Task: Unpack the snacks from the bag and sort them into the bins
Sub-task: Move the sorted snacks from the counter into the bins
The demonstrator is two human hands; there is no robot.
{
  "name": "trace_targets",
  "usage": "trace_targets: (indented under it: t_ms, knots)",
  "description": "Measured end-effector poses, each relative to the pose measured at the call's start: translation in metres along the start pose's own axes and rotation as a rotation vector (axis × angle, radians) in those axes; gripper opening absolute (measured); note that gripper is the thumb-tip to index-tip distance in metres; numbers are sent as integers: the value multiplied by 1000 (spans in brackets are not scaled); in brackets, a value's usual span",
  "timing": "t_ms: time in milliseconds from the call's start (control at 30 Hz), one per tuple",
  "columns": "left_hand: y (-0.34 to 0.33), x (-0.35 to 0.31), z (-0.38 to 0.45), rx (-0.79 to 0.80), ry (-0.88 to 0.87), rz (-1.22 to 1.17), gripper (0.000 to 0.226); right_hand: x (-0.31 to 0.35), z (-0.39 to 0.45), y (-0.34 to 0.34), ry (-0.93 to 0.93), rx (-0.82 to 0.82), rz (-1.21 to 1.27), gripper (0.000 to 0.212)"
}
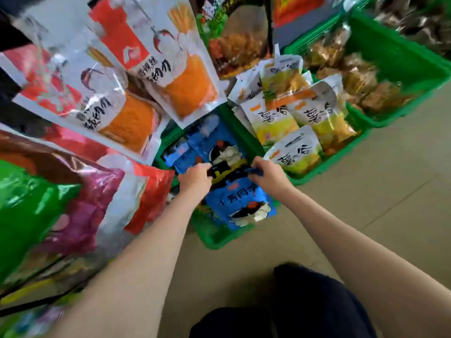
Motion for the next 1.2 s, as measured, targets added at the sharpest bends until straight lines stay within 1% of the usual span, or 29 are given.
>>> trace_targets:
  t_ms: [33,100,167,200,233,267,300,333,367,400,467,500,533,567,633,667,700,767,833,867,967,1033,1067,1133,1167,1200]
  knots:
    - [-6,8,18,-44,21,9,40,-3,17,-9,27,-20,-22,8]
    - [-13,20,51,-168,36,1,38,-7,46,-25,77,-77,-108,17]
    - [-9,30,76,-396,55,-34,39,-10,70,-37,118,-139,-201,23]
    - [-7,35,85,-518,58,-74,42,-11,79,-44,149,-157,-262,32]
    - [-9,39,91,-606,45,-116,45,-13,89,-53,196,-161,-330,47]
    - [-18,43,96,-645,13,-131,50,-14,94,-62,248,-150,-396,62]
    - [-32,47,100,-641,-25,-101,55,-15,99,-69,297,-143,-461,75]
    - [-49,51,105,-610,-56,-30,61,-15,101,-75,343,-149,-521,82]
    - [-66,54,111,-569,-73,61,66,-16,103,-78,382,-168,-574,82]
    - [-80,57,118,-532,-71,135,68,-15,101,-79,420,-195,-586,76]
    - [-97,60,126,-433,-21,162,68,-15,94,-77,467,-240,-505,64]
    - [-103,61,126,-360,-1,130,68,-17,89,-81,490,-200,-522,62]
    - [-108,61,125,-282,3,76,66,-21,84,-91,503,-112,-621,63]
    - [-114,62,122,-219,-2,5,63,-29,81,-105,495,10,-740,68]
    - [-123,64,119,-155,-17,-143,67,-49,73,-129,386,232,-901,88]
    - [-124,66,118,-147,-20,-205,72,-59,74,-139,305,296,-944,98]
    - [-124,68,119,-152,-18,-242,76,-68,77,-147,241,316,-986,105]
    - [-123,69,121,-182,-17,-263,78,-80,90,-154,159,246,-1046,115]
    - [-127,70,124,-207,27,-289,76,-85,104,-150,135,148,-1074,116]
    - [-130,69,126,-199,57,-298,73,-87,107,-145,136,131,-1061,114]
    - [-148,62,123,-87,95,-401,65,-101,105,-130,115,168,-1049,103]
    - [-151,55,119,-94,79,-468,61,-114,99,-125,66,176,-1061,104]
    - [-150,54,118,-107,74,-547,59,-119,95,-125,37,183,-1059,105]
    - [-143,54,123,-130,74,-773,54,-127,90,-126,-15,183,-1006,98]
    - [-138,54,129,-147,71,-864,53,-128,88,-126,-33,187,-955,99]
    - [-130,52,132,-157,62,-940,54,-126,86,-124,-37,198,-902,104]
Point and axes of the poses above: each hand's wrist, its own z-axis towards the middle knuckle, its own y-axis out of the back of the hand, x = y × z, the point moved 6 cm from there along z, towards the middle knuckle
